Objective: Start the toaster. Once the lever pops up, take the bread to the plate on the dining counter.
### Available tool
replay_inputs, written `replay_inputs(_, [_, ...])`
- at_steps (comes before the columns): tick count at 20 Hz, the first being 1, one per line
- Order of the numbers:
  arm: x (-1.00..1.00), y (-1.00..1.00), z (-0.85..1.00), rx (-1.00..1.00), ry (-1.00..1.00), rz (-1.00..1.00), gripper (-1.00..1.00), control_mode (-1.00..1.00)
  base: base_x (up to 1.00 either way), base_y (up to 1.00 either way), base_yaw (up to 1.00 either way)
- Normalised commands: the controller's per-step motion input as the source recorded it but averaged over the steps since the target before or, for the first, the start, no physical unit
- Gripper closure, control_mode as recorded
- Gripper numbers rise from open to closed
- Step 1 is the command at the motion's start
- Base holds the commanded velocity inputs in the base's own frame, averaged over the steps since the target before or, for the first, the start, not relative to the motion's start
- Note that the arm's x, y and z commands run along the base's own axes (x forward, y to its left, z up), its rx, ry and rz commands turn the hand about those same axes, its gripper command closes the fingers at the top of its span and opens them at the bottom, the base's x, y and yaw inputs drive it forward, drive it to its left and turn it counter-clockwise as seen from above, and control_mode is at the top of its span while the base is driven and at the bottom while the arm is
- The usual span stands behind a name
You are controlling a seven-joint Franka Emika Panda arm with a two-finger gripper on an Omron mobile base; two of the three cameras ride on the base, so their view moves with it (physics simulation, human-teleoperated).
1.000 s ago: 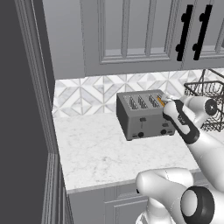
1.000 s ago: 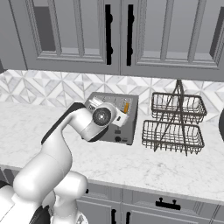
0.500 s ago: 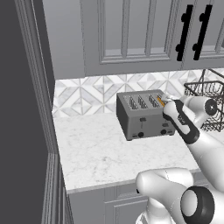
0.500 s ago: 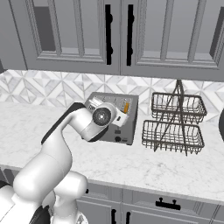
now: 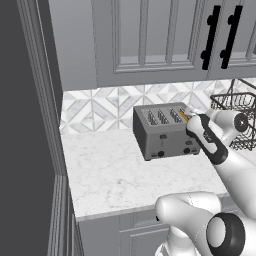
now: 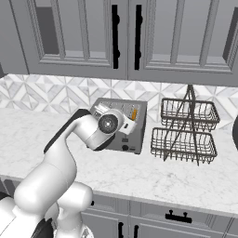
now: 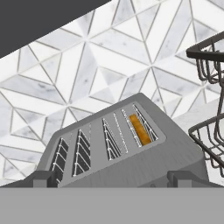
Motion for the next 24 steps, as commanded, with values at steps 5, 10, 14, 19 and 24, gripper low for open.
replay_inputs(5, [0.00,0.00,0.00,0.00,0.00,0.00,-1.00,-1.00,0.00,0.00,0.00])
replay_inputs(10, [0.00,0.00,0.00,0.00,0.00,0.00,-1.00,-1.00,0.00,0.00,0.00])
replay_inputs(14, [0.00,0.00,0.00,0.00,0.00,0.00,-1.00,-1.00,0.00,0.00,0.00])
replay_inputs(19, [0.00,0.00,0.00,0.00,0.00,0.00,-1.00,-1.00,0.00,0.00,0.00])
replay_inputs(24, [0.00,0.00,0.00,0.00,0.00,0.00,-1.00,-1.00,0.00,0.00,0.00])
